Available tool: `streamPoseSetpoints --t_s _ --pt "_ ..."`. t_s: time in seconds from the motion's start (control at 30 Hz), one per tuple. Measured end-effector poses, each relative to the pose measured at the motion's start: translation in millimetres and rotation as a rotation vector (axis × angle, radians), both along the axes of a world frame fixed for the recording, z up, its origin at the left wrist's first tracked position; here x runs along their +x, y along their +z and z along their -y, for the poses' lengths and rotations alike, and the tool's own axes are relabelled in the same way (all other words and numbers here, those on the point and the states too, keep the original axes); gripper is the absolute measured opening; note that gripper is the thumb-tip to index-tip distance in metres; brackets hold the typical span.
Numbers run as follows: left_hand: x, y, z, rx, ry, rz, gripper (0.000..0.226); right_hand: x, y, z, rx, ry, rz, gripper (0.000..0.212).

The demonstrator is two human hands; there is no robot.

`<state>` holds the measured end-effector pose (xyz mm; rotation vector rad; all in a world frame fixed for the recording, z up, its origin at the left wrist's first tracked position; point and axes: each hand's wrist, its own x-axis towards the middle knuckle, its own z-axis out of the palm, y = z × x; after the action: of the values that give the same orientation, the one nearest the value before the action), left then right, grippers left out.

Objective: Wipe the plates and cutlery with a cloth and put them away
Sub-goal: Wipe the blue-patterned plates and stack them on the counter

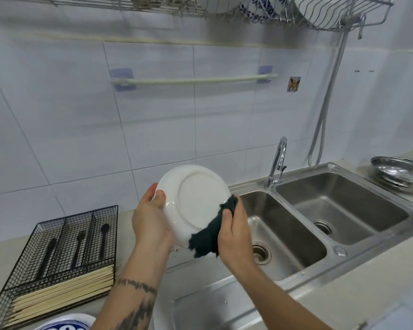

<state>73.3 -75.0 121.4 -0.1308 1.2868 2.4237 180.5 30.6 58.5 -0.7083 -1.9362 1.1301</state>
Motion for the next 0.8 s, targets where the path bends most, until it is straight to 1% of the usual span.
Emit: streamPoseSetpoints --t_s 0.1,0.17,0.23,0.27,0.3,0.37,0.43,0.5,0.53,0.57,0.67,0.7,0.73,0.8 --pt "-3.5 0.9 -0.4 0.029 0.012 -0.008 0.030 -1.0 -11.3 21.6 -0.045 0.017 -0.015 0.056" --pt "-2.8 0.9 -1.1 0.017 -0.025 -0.043 0.031 -4.9 -9.1 15.3 -0.050 0.003 -0.035 0.059" --pt "-0.5 -0.7 -1.9 -0.013 -0.073 -0.064 0.031 -9.3 0.0 0.4 -0.007 -0.012 -0.002 0.063" --pt "2.6 -1.1 -2.1 -0.034 -0.103 -0.075 0.030 -11.4 6.4 -7.1 0.048 -0.020 0.024 0.064" --pt "6.1 -2.7 -2.4 -0.058 -0.129 -0.092 0.030 -13.1 12.9 -12.2 0.142 -0.019 0.047 0.063" --pt "14.5 -6.3 -1.9 -0.099 -0.179 -0.149 0.028 -17.5 25.4 -14.5 0.413 0.020 0.090 0.059" --pt "19.9 -8.1 1.0 -0.116 -0.214 -0.203 0.028 -20.4 36.6 -13.4 0.673 0.126 0.146 0.058" --pt "18.7 -5.6 5.8 -0.090 -0.204 -0.207 0.030 -18.7 46.1 -16.4 0.844 0.219 0.175 0.059" --pt "16.6 -4.0 7.8 -0.074 -0.195 -0.205 0.031 -17.1 49.7 -21.2 0.868 0.232 0.180 0.059" --pt "14.8 -1.8 9.3 -0.066 -0.190 -0.216 0.032 -16.1 53.0 -26.8 0.836 0.220 0.177 0.058" --pt "15.9 5.1 12.8 -0.081 -0.206 -0.284 0.033 -17.4 58.3 -33.4 0.600 0.091 0.100 0.053" --pt "16.8 6.2 12.9 -0.088 -0.211 -0.304 0.033 -18.6 60.7 -28.7 0.597 0.069 0.081 0.052" --pt "17.4 6.3 13.1 -0.098 -0.218 -0.320 0.033 -20.4 62.3 -22.2 0.646 0.078 0.075 0.052" --pt "20.3 7.2 12.7 -0.107 -0.245 -0.342 0.035 -23.5 65.9 -11.6 0.818 0.159 0.088 0.051"
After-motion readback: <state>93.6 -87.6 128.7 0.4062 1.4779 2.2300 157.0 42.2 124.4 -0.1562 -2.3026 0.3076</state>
